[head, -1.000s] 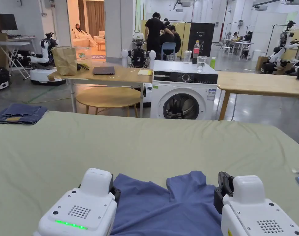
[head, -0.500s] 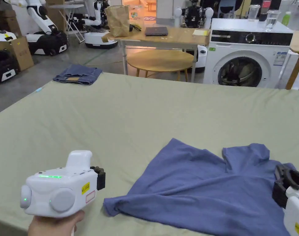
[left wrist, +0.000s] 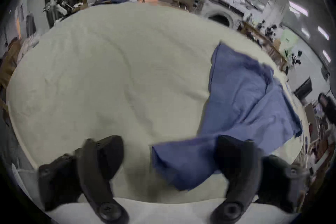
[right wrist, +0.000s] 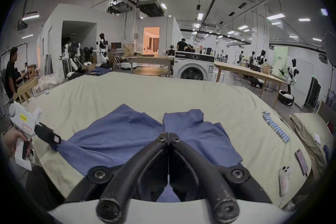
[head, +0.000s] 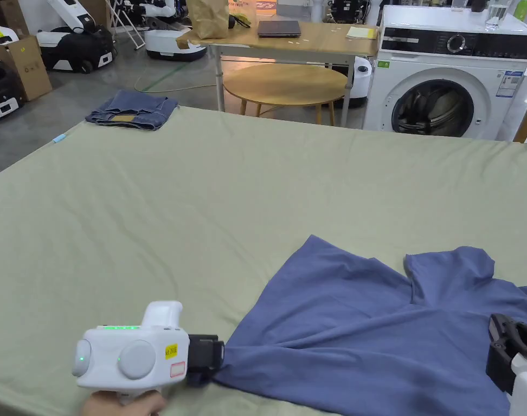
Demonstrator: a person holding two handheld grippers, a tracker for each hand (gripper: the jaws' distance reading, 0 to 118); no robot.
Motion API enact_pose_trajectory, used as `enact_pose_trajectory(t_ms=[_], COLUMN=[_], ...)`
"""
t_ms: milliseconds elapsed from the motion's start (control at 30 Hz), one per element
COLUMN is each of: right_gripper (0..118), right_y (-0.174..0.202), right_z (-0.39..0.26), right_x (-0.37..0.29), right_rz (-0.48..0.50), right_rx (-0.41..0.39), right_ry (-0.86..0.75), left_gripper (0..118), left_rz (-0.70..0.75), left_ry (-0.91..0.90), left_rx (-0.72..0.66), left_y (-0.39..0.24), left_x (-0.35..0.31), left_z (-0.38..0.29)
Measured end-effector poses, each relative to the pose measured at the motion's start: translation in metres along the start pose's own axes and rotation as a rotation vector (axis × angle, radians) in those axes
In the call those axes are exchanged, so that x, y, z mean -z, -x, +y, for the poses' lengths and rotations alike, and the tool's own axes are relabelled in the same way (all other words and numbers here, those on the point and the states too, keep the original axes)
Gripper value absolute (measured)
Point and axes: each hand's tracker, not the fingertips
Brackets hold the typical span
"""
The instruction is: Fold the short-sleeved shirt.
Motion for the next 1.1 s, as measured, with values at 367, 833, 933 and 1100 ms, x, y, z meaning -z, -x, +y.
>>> enact_pose_trajectory(t_ms=[367,833,933,1100], right_gripper=[0,0,105,117], right_y=[-0.006,-0.115,-0.133,-0.136], right_z=[-0.006,0.045,0.048,0.023], right_x=[0.027,0.191,0.258,0.326], right_rz=[-0.002,-0.042,0.021,0.038], right_rx=[-0.009,-0.127,-0.130,-0.242], right_ry=[0.054,0.243,0.363,0.504], left_gripper=[0,0,0,0], left_rz=[-0.003,-0.041,-0.031,-0.010], left_ry=[-0.068,-0.199,-0.177,-0.145], left_rx=[0.160,0.067,0.054,0.037], left_y=[-0.044,-0.049,-0.052,-0.053], left_x=[-0.041,-0.083,-0.078,-0.071], left_z=[-0.012,-0.013,-0.011,-0.007])
